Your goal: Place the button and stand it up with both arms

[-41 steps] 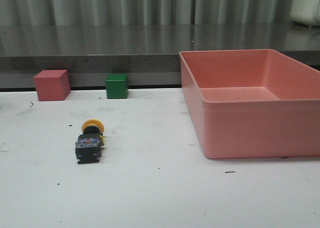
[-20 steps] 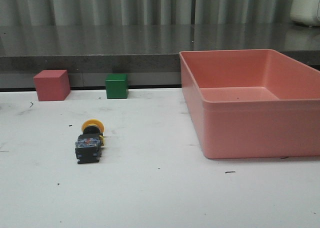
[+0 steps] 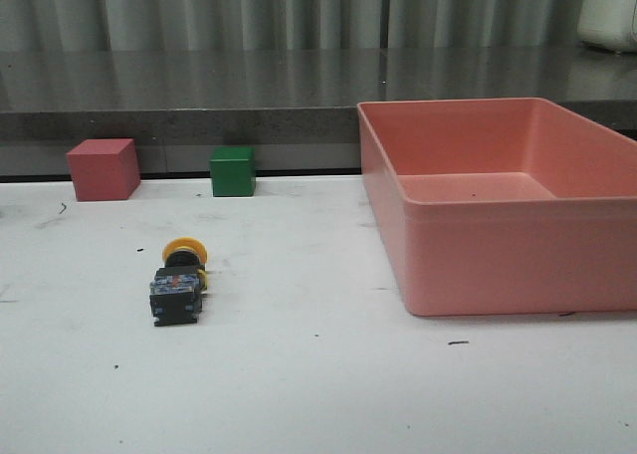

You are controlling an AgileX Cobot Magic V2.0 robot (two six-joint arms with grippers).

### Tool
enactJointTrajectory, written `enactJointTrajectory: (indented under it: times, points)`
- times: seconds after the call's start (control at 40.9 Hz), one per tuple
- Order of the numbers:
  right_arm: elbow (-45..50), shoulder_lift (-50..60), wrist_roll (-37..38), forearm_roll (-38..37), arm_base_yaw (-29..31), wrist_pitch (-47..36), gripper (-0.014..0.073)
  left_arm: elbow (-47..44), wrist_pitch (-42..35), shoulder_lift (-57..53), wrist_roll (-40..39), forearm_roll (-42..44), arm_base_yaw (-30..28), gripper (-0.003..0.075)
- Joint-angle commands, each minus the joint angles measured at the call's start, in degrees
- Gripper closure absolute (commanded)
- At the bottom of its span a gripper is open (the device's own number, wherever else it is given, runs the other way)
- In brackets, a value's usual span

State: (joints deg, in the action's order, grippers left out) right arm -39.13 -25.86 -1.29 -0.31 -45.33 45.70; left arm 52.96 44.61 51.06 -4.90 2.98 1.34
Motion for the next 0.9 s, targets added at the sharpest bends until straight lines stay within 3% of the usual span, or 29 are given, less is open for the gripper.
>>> enactJointTrajectory:
  times: [0.0, 0.147, 0.391, 0.635, 0.88]
  points:
    - [-1.5, -0.2, -0.5, -0.3, 0.1, -4.0, 0.0139, 3.4, -2.3, 4.2, -0.2, 0.0, 2.7, 0.0235]
    - [-1.5, -0.2, -0.5, -0.3, 0.1, -4.0, 0.0139, 5.5, -2.4, 10.7, -0.2, 0.0, 8.9, 0.0226]
    - [-1.5, -0.2, -0.5, -0.3, 0.1, -4.0, 0.0139, 11.5, 2.1, 22.4, -1.1, 0.0, 16.5, 0.007]
    - [-1.5, -0.2, -0.5, -0.3, 0.1, -4.0, 0.0139, 21.5, 11.3, 34.7, -3.9, -1.2, 21.2, 0.0069]
    - [-1.5, -0.2, -0.5, -0.3, 0.1, -4.0, 0.0139, 31.4, 19.6, 46.4, -3.9, -7.1, 22.0, 0.007]
